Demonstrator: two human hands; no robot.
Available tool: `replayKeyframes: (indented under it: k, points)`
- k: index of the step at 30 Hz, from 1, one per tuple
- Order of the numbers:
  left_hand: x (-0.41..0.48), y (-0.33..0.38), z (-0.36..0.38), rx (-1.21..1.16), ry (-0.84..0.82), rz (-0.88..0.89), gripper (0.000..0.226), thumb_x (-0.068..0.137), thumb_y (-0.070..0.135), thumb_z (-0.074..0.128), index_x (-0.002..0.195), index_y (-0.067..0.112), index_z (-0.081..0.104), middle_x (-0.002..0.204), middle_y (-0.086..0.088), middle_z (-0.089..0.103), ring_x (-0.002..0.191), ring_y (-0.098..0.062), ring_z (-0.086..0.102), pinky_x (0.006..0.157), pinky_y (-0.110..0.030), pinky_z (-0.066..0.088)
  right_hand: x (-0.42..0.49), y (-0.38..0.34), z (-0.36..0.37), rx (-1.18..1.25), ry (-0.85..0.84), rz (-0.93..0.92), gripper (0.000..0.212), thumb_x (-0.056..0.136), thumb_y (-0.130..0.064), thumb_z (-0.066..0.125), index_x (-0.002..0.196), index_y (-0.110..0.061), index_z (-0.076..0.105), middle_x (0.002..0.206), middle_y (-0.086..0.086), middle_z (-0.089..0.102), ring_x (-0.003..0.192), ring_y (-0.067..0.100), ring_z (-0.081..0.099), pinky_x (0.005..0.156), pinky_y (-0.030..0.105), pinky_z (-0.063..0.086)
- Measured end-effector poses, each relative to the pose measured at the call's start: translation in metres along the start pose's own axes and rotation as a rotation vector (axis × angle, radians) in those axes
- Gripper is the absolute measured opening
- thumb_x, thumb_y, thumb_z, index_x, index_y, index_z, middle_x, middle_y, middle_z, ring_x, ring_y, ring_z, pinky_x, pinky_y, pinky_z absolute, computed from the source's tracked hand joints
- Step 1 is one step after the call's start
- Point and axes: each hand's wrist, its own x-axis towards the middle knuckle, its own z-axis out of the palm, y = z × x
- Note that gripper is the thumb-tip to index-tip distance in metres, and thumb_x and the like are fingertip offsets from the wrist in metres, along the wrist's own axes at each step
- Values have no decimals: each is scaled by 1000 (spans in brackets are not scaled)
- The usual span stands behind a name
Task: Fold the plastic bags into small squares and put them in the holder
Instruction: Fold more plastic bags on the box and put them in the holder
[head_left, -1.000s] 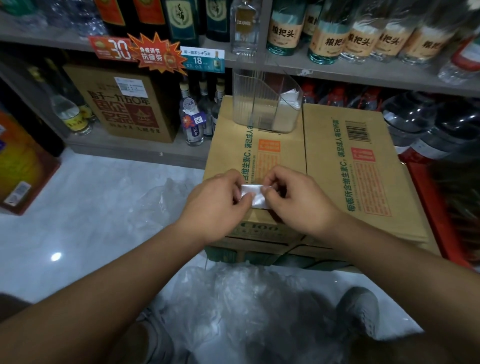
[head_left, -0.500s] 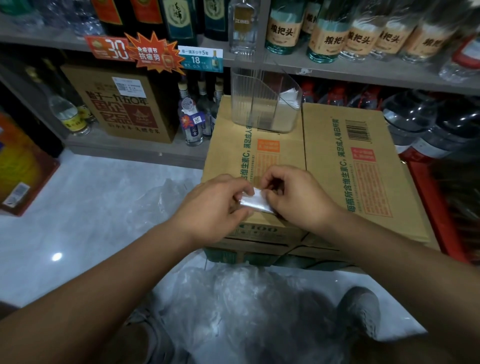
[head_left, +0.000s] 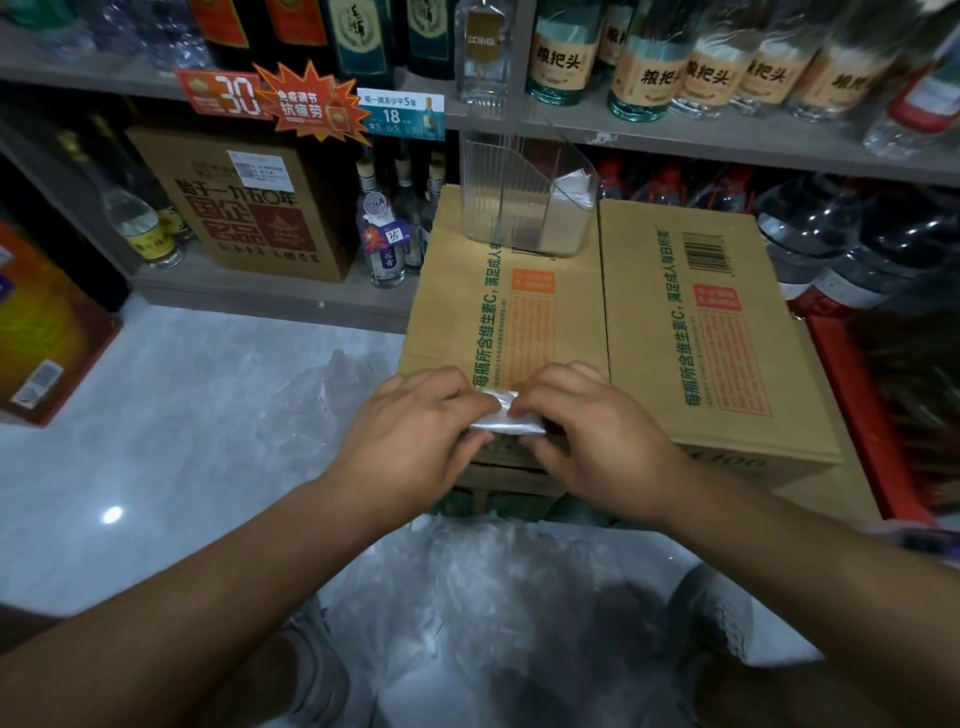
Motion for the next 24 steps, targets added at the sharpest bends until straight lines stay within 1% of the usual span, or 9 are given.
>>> replayKeyframes:
  k: [2,6,9,11,13,17,20,22,24]
  points:
    - [1,3,0,-43,2,-10,29,90,37,60,115,28,72,94,6,62,84,-21,63,75,-36,47,-2,-4,-4,35,12,20,16,87,-18,67,103,-19,69,95,-5,62,91,18,56,79,42,51]
    - [5,12,-3,-137,0,-60,21,93,34,65,112,33,74,91,9,59,85,-17,60,75,-35,46,-6,-7,-14,68,-26,84,17,94,-29,53,104,-25,66,94,-11,60,88,13,55,76,40,51]
    - [11,17,-5,-210,9,-91,13,93,33,67,105,33,74,85,14,51,78,-11,52,67,-29,38,-5,-9,-21,-45,-41,63,19,100,-30,45,106,-22,61,98,-5,59,89,19,56,73,43,52]
    - [16,20,-6,-223,22,-95,10,94,32,65,102,32,72,84,15,49,76,-9,50,63,-30,40,-3,-9,-27,-55,-41,85,19,101,-32,43,107,-22,58,101,-3,59,89,19,57,73,42,52]
    - [21,22,-7,-254,30,-103,11,95,32,65,104,34,71,85,15,50,76,-6,51,64,-31,46,-1,-8,-34,30,-23,127,11,103,-29,46,106,-24,56,99,-6,58,87,14,56,74,38,50]
    - [34,22,-14,-322,28,-118,16,94,33,67,110,35,72,85,14,60,78,-4,55,67,-33,49,3,-10,-52,154,12,159,4,101,-20,58,103,-20,61,88,-11,58,80,4,56,69,28,47]
    - [43,22,-23,-351,15,-105,17,94,34,68,111,33,72,81,13,67,74,-4,60,66,-32,51,8,-9,-66,166,51,181,6,97,-19,65,103,-20,65,91,-9,65,84,5,60,72,27,50]
    - [50,24,-29,-385,30,-112,17,93,32,70,109,32,72,78,13,68,72,-4,61,63,-28,50,14,-5,-74,188,96,221,8,94,-20,69,99,-25,65,89,-11,66,83,1,61,69,21,49]
    - [61,25,-35,-450,38,-139,14,92,32,70,106,32,73,80,11,70,73,-5,63,64,-28,50,23,-5,-79,264,149,247,17,90,-18,73,94,-32,65,85,-13,66,78,-1,61,68,18,50]
